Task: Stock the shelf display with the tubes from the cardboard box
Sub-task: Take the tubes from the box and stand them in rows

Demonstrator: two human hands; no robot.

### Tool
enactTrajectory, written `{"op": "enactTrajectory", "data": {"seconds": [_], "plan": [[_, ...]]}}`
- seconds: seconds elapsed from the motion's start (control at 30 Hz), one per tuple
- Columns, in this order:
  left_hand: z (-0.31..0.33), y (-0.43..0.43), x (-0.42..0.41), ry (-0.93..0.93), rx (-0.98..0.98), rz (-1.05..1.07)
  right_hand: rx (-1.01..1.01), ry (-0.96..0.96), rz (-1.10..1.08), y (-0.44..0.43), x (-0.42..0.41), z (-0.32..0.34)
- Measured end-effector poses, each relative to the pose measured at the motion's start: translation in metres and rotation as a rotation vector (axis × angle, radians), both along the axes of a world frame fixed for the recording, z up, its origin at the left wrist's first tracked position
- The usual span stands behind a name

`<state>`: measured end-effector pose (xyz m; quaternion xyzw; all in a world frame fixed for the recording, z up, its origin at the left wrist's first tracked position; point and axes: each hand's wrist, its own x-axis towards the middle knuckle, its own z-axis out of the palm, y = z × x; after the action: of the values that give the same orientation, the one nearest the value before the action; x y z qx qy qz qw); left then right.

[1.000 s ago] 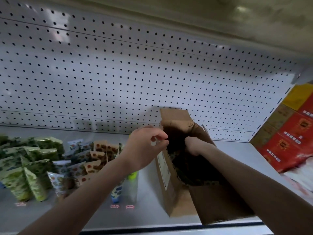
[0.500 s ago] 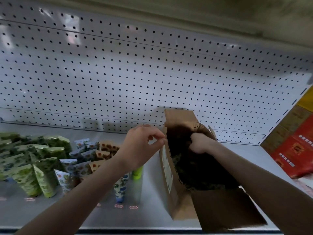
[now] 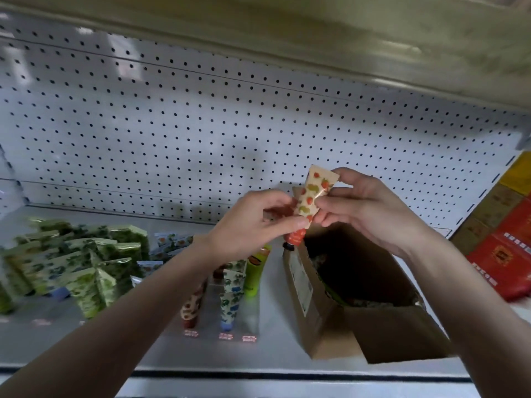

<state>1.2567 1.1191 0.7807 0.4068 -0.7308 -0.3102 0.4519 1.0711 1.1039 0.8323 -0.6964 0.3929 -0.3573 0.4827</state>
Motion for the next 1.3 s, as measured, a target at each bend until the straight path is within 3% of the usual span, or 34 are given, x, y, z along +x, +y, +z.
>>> {"op": "enactTrajectory", "data": {"seconds": [0.13, 0.4, 0.53, 0.97, 1.3], "plan": [[-0.004, 0.008, 0.033, 0.016, 0.063, 0.04, -0.052, -0.004, -0.05, 0.011, 0.036, -0.009], [-0.015, 0.025, 0.105, -0.125, 0.065, 0.003, -0.297, 0.212, -0.093, 0.02, 0.102, -0.038], [-0.019, 0.023, 0.121, -0.124, 0.009, 0.087, -0.406, 0.351, -0.109, 0.023, 0.119, -0.049], [-0.017, -0.001, 0.116, -0.089, -0.064, 0.149, -0.512, 0.436, -0.201, 0.015, 0.125, -0.048], [-0.036, -0.007, 0.117, -0.15, -0.027, 0.129, -0.422, 0.474, -0.189, 0.007, 0.128, -0.07]]}}
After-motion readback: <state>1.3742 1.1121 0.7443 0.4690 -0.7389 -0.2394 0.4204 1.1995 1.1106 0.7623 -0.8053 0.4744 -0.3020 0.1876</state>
